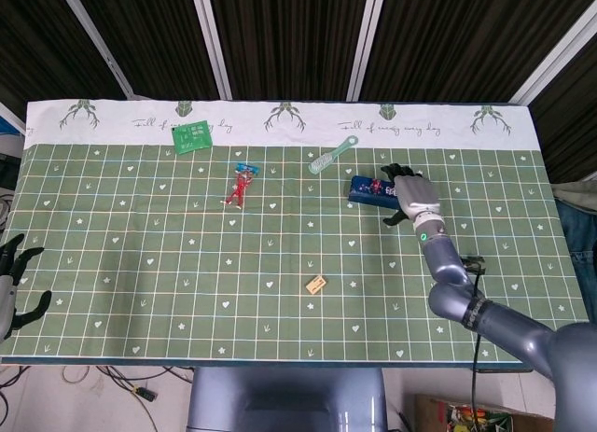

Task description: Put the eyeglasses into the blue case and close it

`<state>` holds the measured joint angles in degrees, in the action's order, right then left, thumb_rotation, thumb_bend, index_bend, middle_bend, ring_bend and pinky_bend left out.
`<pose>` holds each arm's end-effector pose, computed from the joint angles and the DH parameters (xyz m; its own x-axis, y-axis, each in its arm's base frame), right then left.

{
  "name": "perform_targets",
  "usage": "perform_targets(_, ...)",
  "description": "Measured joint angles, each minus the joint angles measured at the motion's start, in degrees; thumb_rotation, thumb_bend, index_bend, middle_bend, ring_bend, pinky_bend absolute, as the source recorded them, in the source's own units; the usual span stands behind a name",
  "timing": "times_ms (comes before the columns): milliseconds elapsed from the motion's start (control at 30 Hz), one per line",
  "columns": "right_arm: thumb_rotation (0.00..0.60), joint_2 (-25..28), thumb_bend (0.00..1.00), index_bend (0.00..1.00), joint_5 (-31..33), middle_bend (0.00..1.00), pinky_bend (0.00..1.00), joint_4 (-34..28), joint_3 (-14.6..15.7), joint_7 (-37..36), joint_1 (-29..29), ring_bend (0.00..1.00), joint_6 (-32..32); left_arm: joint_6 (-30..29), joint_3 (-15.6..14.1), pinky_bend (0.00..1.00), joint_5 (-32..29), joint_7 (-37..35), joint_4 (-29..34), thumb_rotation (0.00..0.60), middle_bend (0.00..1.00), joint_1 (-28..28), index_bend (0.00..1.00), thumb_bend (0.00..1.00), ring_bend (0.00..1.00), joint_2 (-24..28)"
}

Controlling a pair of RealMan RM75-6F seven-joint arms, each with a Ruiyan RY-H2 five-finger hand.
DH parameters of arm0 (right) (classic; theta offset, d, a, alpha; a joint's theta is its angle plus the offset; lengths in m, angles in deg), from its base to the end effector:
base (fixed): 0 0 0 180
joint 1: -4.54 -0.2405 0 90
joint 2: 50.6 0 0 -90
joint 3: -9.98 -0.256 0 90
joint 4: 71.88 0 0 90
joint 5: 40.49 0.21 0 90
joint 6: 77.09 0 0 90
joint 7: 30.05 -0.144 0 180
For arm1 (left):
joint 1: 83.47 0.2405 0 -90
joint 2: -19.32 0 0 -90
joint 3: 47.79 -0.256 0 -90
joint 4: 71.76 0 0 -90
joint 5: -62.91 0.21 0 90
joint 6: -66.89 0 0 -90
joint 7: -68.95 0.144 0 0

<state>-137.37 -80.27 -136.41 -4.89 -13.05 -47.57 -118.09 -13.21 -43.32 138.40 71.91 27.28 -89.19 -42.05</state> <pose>-0.1912 -0.4480 0.0343 0.3692 -0.3032 0.8785 -0.9263 -0.0431 0.3744 -0.3143 0.1877 0.1639 0.3502 0.0682 0.9342 0.9235 0.1416 -0.3566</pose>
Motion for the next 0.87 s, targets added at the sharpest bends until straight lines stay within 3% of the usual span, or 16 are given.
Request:
perform_targets(200, 0.6, 6.79, 0.21, 0.12, -13.21, 0.08, 0.19, -14.57, 3.08, -4.92, 9.87, 0.09, -15.19, -0.3, 0.06, 0.0, 0.09, 0.24, 0.05, 0.6, 0.0, 0.04, 0.19, 0.36, 0.0, -0.16)
perform_targets(367, 0.6, 11.33, 0.21, 0.12, -23.46, 0.08, 0.19, -21.68, 8.58, -9.07, 19.87, 0.09, -26.8, -0.61, 0.11, 0.0, 0.33, 0.71, 0.02, 0.6, 0.0, 0.02, 0.19, 0.36, 0.0, -0.4)
perform_targets(667, 0.6, 10.43, 0.19, 0.1, -35.09, 0.08, 0.19, -21.48, 15.82, -10.6, 32.39, 0.09, -43.46, -1.44, 0.35, 0.0, 0.92, 0.84, -0.43, 0.6, 0.0, 0.01, 0.18, 0.36, 0.0, -0.97)
perform_targets(867, 0.6, 6.95, 0.19, 0.09, -39.49, 0.07, 0.19, -17.94, 18.25, -9.07, 38.01, 0.09, -50.62, -2.05, 0.44, 0.0, 1.53, 0.29, -0.9, 0.6, 0.0, 0.13, 0.18, 0.36, 0.0, -1.14)
